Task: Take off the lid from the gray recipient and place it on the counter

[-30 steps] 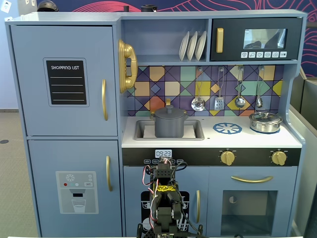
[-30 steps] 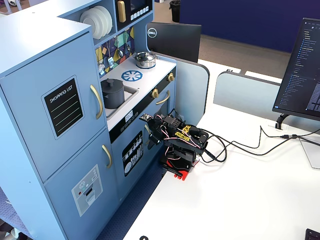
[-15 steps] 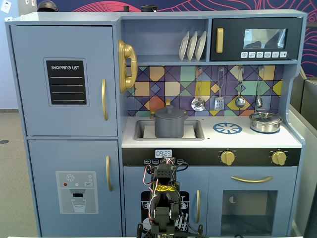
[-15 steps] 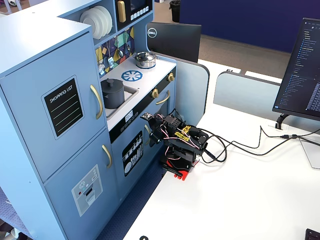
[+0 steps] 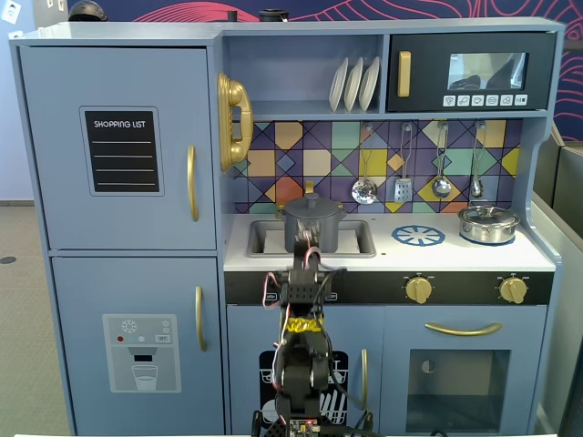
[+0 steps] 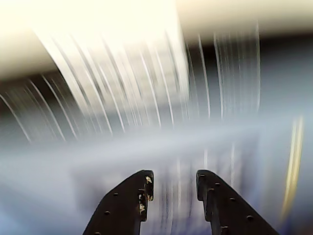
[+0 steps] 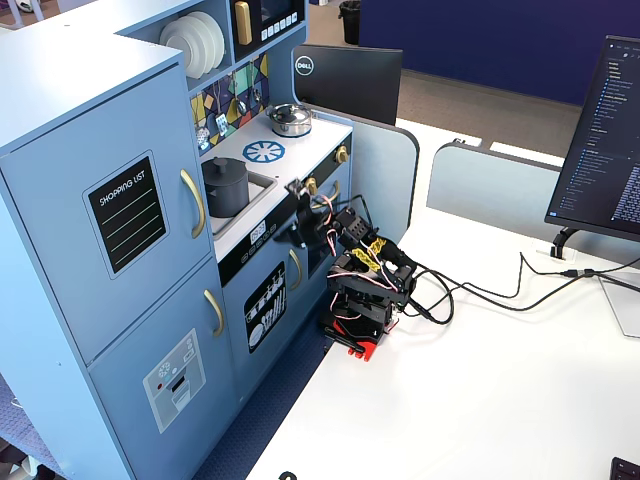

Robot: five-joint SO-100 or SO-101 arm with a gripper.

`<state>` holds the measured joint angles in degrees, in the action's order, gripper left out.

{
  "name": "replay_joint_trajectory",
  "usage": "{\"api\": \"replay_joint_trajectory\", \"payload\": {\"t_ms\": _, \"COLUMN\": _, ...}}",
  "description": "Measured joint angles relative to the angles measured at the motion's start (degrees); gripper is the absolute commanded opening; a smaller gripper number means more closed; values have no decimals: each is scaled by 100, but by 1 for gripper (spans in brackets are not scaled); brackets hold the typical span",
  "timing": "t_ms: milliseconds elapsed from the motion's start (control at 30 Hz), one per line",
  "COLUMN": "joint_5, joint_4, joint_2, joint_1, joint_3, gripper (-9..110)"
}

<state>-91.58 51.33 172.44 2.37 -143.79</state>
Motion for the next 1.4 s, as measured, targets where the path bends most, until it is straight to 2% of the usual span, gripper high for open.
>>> {"api": "replay_joint_trajectory", "payload": {"t_ms": 167, "joint_5": -264, "joint_4": -1371, "joint_2": -817, "joint_1": -9, "joint_3": 993, "gripper": 1}}
{"api": "replay_joint_trajectory", "payload": {"t_ms": 433, "joint_5": -220, "joint_4": -3173, "joint_2": -2030, "joint_1": -9, "joint_3": 1644, "gripper": 19}}
{"api": "replay_joint_trajectory", "payload": {"t_ms": 600, "joint_5": -132, "joint_4": -3850, "joint_2": -2628, "joint_1": 62, "joint_3": 1890, "gripper": 21}}
{"api": "replay_joint_trajectory", "payload": {"t_ms": 1400, "joint_5": 18, "joint_4": -4562, "joint_2": -4632, "joint_1": 158, "joint_3": 2900, "gripper": 17}}
